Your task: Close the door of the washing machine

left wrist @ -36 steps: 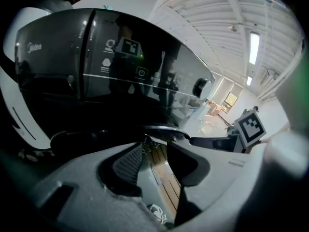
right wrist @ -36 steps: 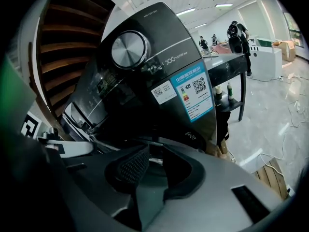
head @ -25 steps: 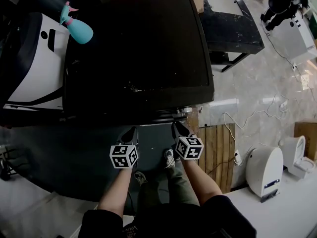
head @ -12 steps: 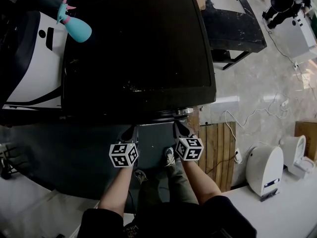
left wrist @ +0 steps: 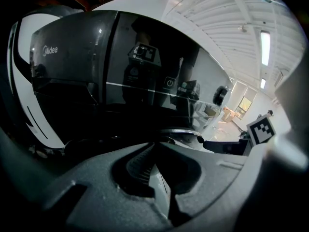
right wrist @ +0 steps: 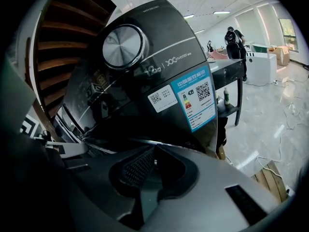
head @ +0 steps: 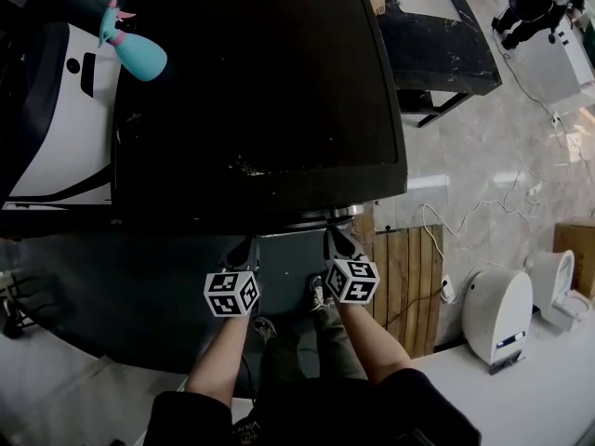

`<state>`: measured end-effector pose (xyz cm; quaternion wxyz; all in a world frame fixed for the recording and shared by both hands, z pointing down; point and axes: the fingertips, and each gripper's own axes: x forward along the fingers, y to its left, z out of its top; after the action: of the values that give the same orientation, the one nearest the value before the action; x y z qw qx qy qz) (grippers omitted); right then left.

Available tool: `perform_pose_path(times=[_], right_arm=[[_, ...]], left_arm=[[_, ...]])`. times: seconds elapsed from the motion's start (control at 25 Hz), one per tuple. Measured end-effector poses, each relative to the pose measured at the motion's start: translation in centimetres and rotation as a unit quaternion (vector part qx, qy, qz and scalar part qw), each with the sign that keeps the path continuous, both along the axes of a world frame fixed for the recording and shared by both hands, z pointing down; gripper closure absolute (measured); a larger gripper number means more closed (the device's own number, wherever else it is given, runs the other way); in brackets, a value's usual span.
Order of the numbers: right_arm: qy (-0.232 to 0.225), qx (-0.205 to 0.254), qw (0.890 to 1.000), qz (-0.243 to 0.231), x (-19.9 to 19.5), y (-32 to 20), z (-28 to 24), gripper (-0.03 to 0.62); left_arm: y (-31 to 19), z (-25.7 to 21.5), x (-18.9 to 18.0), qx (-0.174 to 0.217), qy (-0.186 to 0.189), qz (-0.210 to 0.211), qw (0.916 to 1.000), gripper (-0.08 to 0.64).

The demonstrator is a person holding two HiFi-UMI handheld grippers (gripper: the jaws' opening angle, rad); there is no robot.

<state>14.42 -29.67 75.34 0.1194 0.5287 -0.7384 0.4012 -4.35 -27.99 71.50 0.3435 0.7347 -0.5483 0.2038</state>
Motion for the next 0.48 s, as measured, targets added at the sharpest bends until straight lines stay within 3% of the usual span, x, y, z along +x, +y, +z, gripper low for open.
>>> perform_pose_path(times=[0.2, 0.48], right_arm=[[0.002, 0.001, 1.000, 0.011, 0.02, -0.83, -0.12, 0.578], [0.029, 0.021, 0.999, -0.018, 0.07, -0.73, 0.21, 0.577]], left_arm=[[-0.42, 0.08, 0.11, 0.001, 0.003, 0.001, 1.0000, 0.549], [-0.46, 0.26, 0.09, 0.004, 0.004, 0.008, 1.0000, 0.549]])
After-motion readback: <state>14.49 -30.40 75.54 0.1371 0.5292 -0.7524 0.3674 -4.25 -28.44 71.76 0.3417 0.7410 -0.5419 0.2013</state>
